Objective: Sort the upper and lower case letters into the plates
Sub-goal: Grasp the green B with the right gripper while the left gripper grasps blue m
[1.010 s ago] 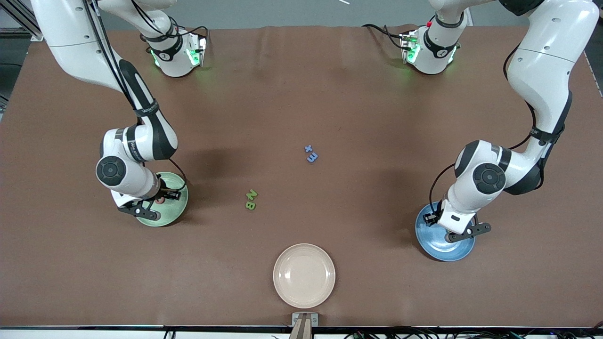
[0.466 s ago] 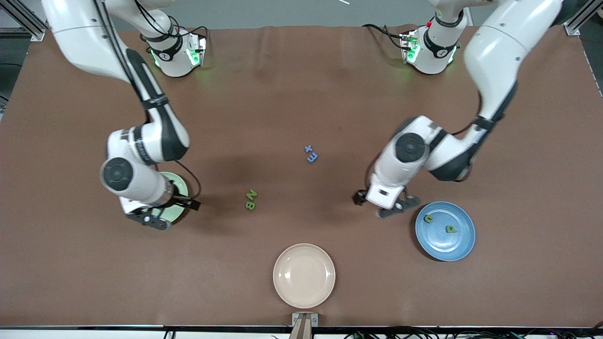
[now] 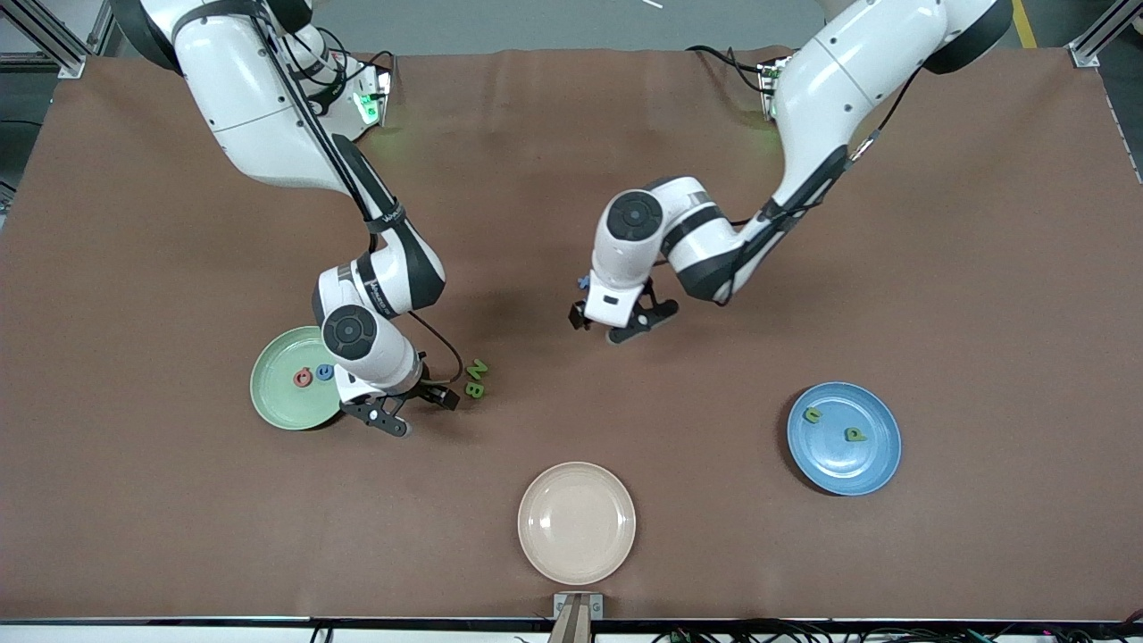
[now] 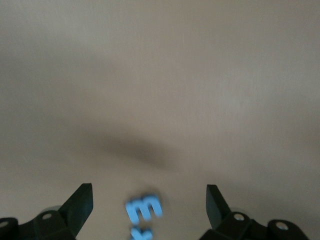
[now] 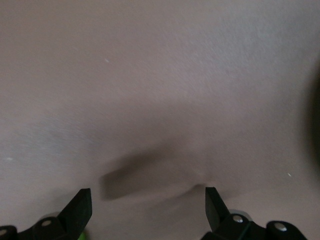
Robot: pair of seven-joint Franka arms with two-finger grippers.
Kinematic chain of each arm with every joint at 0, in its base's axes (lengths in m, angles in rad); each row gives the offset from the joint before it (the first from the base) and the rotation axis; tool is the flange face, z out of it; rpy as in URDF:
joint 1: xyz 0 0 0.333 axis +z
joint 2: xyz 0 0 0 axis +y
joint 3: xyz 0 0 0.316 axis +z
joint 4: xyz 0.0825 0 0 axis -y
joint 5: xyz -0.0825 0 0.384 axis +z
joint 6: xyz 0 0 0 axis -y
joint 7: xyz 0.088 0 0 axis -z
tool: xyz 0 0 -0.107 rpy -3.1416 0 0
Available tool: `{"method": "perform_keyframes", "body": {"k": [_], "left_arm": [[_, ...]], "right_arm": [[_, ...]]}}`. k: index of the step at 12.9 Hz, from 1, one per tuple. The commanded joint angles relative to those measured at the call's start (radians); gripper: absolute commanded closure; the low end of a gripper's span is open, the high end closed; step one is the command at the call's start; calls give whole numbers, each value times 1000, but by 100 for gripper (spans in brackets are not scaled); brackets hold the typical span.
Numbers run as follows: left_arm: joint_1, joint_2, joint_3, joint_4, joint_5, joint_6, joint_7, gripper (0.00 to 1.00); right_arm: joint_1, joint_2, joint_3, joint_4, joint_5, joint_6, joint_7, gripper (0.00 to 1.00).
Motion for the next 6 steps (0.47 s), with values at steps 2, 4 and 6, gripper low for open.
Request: {"method": "perform_keyframes", "body": {"k": [2,4,6], "left_arm": [[-22,-5,8,-57,20,33,-110,7],[-42,-5,14,-58,20,39,-211,14],[-47,-2,17,-58,22,40,-268,17]], "right_arm": [[58,2,4,24,15,12,12,0],[90,26,4,24,15,62,32,0],[118,55,4,24,9,91,69,1]]}}
